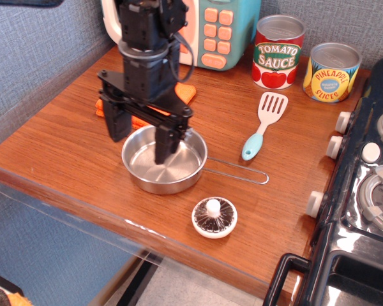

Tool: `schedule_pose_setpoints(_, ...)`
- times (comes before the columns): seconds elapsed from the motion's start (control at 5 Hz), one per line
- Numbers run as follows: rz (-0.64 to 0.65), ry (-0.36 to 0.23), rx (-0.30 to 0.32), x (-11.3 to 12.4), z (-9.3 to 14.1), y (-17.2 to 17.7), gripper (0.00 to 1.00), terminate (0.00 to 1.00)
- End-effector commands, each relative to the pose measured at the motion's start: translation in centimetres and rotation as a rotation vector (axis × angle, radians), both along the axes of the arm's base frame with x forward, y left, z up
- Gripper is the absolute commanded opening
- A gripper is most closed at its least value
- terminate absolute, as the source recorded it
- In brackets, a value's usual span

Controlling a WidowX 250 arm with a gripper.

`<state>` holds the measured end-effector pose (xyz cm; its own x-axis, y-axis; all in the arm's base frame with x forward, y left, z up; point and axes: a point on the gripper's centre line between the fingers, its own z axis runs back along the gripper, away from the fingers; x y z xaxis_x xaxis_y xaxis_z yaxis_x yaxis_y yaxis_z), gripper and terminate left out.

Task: Place the silver pot on the orange rag.

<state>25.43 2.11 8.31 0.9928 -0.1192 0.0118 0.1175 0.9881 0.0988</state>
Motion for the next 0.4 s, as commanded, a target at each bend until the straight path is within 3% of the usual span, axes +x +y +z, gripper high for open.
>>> schedule_pose_setpoints(0.0, 0.138, -0.053, -0.005, 0.86, -2.01, 3.99, 1.0, 0.0)
schedule_pose_setpoints(0.2, 0.205, -0.063, -0.045, 1.61, -2.77, 4.7, 1.0, 0.0)
